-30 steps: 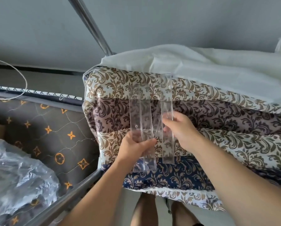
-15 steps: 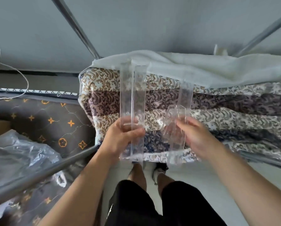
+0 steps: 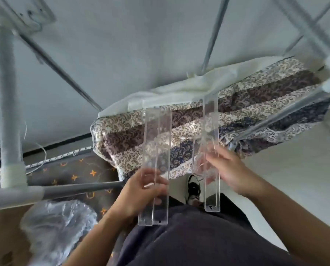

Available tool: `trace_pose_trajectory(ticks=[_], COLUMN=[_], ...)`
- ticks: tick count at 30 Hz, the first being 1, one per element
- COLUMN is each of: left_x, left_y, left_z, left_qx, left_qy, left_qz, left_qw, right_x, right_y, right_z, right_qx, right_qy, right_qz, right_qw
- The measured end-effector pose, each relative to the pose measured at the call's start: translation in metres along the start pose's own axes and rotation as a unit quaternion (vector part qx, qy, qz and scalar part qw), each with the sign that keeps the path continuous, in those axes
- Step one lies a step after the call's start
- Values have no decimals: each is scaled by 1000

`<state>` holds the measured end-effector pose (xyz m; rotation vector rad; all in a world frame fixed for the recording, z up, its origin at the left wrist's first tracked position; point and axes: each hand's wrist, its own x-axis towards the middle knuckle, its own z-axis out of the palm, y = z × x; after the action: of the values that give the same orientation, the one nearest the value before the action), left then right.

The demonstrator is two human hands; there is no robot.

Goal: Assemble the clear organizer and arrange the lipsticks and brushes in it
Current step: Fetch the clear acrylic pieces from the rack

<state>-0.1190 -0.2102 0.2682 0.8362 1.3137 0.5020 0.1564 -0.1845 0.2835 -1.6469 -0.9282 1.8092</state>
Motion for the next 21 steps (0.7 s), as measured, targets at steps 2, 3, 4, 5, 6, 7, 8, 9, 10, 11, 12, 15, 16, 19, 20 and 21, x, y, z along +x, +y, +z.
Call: trace_pose_trajectory(ticks=[2,3,4,5,6,7,8,9,10,11,12,15,16,19,20,21], left_x=[-6,-7,-7,-8,-9,-11,-13,-16,-18,-20,-23,-34,-39,-56,-62,-69], left_y=[9,15,20,24,28,31,34,35,35,34,34,32,30,21,15,8], left_z=[3,4,6,9,13,18,24,31,38,46,54,86,97,135,148,162], left_qx=[26,42,59,74,88,102,120,140,159,174,186,219,232,254,261,267], left_qy=[-50,-73,-98,-118,-133,-148,-164,-182,-200,-217,-231,-276,-290,-326,-337,-346], left_qz=[-1,3,11,19,27,35,41,47,51,56,62,74,80,92,95,98], left_qw=[998,996,993,990,987,983,978,972,965,959,953,933,925,906,900,894], right_x=[-32,-48,-60,-71,-83,-96,-110,-126,-141,-156,-170,-213,-227,-273,-288,-303], right_y=[4,10,20,30,41,51,63,75,88,100,112,146,158,196,209,222], right_z=[9,14,19,23,27,30,32,34,36,37,38,38,38,39,40,40], right_qx=[16,39,74,111,142,170,196,220,244,267,290,357,375,420,432,442], right_qy=[46,70,103,137,172,205,237,266,294,320,345,404,419,459,472,487], right_qz=[-10,-20,-25,-27,-30,-32,-33,-33,-33,-35,-37,-47,-52,-67,-73,-81], right_qw=[999,997,992,984,974,963,951,938,924,908,892,841,825,780,765,749])
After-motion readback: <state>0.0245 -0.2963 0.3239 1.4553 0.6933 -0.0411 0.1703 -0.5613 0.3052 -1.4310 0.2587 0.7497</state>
